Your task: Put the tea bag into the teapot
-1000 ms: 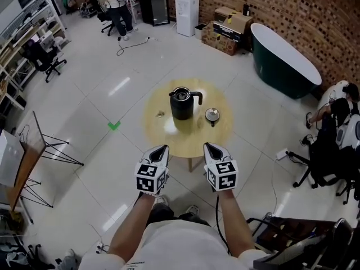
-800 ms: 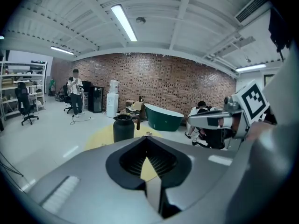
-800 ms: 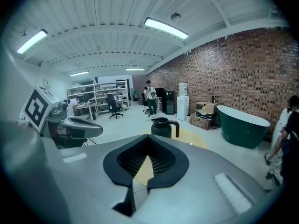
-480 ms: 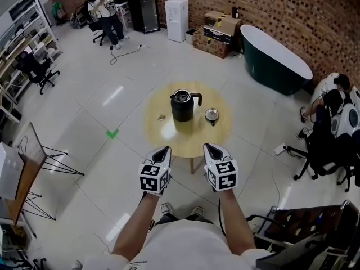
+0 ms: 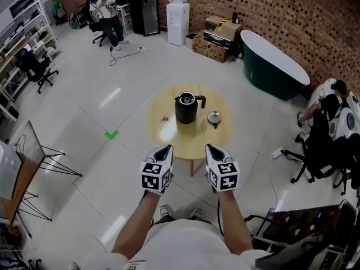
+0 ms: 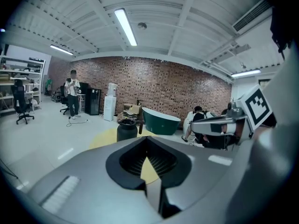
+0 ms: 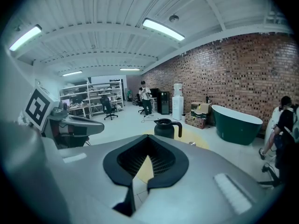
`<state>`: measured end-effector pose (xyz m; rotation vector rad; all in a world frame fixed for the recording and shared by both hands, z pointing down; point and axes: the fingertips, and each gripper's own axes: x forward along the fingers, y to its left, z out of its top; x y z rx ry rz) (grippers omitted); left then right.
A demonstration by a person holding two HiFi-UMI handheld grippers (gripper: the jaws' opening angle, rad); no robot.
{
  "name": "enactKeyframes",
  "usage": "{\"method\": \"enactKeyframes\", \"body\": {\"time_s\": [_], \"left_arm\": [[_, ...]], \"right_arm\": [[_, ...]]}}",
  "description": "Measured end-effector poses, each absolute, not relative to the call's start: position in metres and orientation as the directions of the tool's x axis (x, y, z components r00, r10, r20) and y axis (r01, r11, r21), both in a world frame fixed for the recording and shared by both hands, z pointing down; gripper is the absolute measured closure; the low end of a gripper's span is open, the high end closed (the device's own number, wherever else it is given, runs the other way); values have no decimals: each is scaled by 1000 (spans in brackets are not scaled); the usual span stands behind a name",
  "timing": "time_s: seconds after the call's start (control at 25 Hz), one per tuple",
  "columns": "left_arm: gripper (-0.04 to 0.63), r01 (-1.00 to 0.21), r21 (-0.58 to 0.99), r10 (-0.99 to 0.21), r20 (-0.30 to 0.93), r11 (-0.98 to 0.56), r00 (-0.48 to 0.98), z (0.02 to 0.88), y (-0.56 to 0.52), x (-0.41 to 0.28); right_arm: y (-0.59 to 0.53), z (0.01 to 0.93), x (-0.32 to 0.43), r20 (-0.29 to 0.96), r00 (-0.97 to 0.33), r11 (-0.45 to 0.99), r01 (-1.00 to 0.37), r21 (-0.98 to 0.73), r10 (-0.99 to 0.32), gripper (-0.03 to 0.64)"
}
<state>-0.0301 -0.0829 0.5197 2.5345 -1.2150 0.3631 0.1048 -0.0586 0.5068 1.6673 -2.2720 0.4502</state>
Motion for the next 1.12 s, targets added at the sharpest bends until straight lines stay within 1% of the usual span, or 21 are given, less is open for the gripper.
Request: {"method": "enactKeyframes", "body": {"time_s": [0.64, 1.12], "left_arm": [[584, -782, 178, -707, 344, -597, 618, 515, -82, -37], [584, -782, 188, -707, 342, -594, 619, 513, -80, -45]], "right_arm": [[-55, 500, 104, 395, -266, 262, -963, -65, -879, 617], [-54, 502, 91, 403, -276, 272, -960, -67, -872, 617]]}}
